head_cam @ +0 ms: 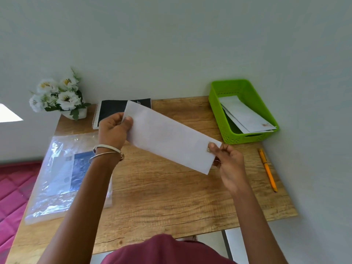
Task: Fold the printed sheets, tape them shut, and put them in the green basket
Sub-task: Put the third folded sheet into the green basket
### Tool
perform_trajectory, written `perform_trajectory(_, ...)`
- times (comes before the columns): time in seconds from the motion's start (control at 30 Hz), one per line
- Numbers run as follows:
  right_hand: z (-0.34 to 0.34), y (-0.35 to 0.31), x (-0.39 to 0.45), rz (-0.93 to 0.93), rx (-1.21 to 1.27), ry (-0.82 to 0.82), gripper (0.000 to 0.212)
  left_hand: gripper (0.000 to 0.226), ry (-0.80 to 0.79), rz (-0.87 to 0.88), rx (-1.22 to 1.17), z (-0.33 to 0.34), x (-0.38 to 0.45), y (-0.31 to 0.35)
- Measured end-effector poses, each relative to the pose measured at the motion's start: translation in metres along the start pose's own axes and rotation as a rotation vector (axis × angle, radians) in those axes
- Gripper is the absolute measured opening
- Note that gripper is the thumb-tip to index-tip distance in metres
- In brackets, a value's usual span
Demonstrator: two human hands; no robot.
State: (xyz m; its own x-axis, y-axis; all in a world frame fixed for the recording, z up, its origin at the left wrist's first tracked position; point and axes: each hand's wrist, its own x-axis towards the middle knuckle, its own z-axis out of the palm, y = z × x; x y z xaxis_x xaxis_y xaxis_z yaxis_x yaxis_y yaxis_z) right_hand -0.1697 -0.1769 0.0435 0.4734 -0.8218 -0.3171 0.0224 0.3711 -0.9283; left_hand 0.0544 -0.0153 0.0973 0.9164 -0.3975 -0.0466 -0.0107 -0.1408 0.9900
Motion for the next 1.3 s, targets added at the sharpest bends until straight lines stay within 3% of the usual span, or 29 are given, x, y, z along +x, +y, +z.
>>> perform_trajectory(0.17,-0.027,-0.034,-0.006,-0.062,-0.022,-0.026,0.034,0.011,-0.037,-0.007,-0.012,0.037,0.009,0.016)
perform_trajectory(0.23,-0.043,-0.047,-0.008,-0.098,-0.083,-0.022,0.028,0.014,-0.079,-0.023,-0.021,0.055,0.011,0.024)
perform_trajectory(0.43,-0.09,-0.072,0.0,-0.218,-0.029,0.251,0.021,0.02,-0.309,-0.274,-0.191,0.117,0.011,0.046)
perform_trajectory(0.57,-0.102,-0.082,0.016,-0.267,0.072,0.444,0.016,0.003,-0.429,-0.288,-0.152,0.16,0.0,0.043)
perform_trajectory(0.67,-0.103,-0.09,0.037,-0.293,0.031,0.488,0.019,0.007,-0.477,-0.278,-0.132,0.184,-0.009,0.034)
perform_trajectory(1.0,-0.097,-0.102,0.097,-0.276,-0.318,0.433,0.006,0.01,-0.384,-0.3,-0.092,0.203,-0.023,0.011)
perform_trajectory(1.3,-0.101,-0.087,0.091,-0.228,-0.366,0.413,0.008,0.012,-0.28,-0.312,-0.077,0.182,-0.017,-0.003)
